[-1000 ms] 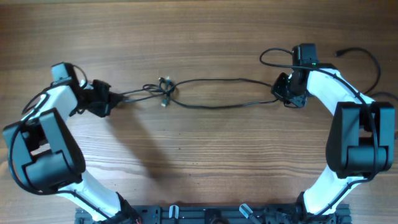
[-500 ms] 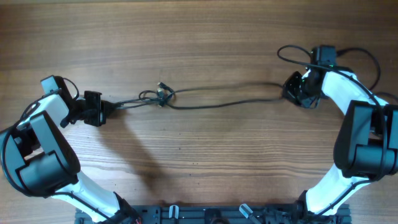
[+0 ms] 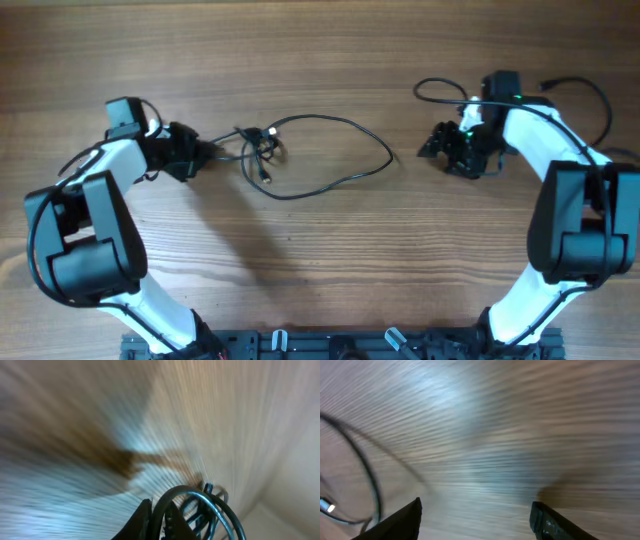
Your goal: Untangle cables
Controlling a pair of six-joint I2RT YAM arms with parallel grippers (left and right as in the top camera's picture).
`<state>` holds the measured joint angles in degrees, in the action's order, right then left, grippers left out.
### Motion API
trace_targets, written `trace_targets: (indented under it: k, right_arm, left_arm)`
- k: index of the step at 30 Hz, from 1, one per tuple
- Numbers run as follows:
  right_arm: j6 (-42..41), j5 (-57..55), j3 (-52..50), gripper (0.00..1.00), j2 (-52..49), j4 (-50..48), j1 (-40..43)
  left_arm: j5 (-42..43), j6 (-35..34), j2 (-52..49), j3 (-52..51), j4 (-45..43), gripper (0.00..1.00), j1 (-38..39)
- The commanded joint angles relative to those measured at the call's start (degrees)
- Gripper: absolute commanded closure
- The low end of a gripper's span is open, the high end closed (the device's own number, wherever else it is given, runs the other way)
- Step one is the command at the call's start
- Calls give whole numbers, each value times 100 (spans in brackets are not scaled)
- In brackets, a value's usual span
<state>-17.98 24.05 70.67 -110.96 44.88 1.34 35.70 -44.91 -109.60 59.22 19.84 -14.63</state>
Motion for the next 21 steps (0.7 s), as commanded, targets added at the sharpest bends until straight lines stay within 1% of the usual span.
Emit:
trace_targets:
  k: [1, 5, 7, 9, 11, 12, 15, 19, 21]
  right_arm:
    - [144, 341, 219, 25, 372, -363, -581]
    - [111, 492, 195, 25, 348, -1130, -1309]
    - [50, 343, 195, 29, 348, -1963, -1926]
    - [-345, -33, 195, 29, 345, -2321, -2321]
    - [-702, -280, 195, 33, 343, -2520, -2680]
    - [-745, -278, 195, 34, 332, -2603, -2844]
    - [-592, -280, 195, 34, 328, -2774, -3401]
    - [-450, -302, 195, 34, 328, -2988, -4050]
    - [-444, -374, 195, 37, 326, -3209, -4312]
  left_arm:
    - [264, 271, 103, 46, -61, 87, 199]
    - [267, 271, 105, 46, -81, 92, 227]
    - [267, 398, 105, 46, -90, 92, 225]
    - [267, 420, 105, 46, -101, 92, 225]
    - [267, 420, 105, 46, -101, 92, 225]
    - [264, 417, 105, 46, -101, 92, 225]
    - [262, 417, 105, 46, -103, 96, 225]
    - [262, 396, 105, 46, -103, 96, 214]
    - [262, 396, 105, 46, -103, 96, 205]
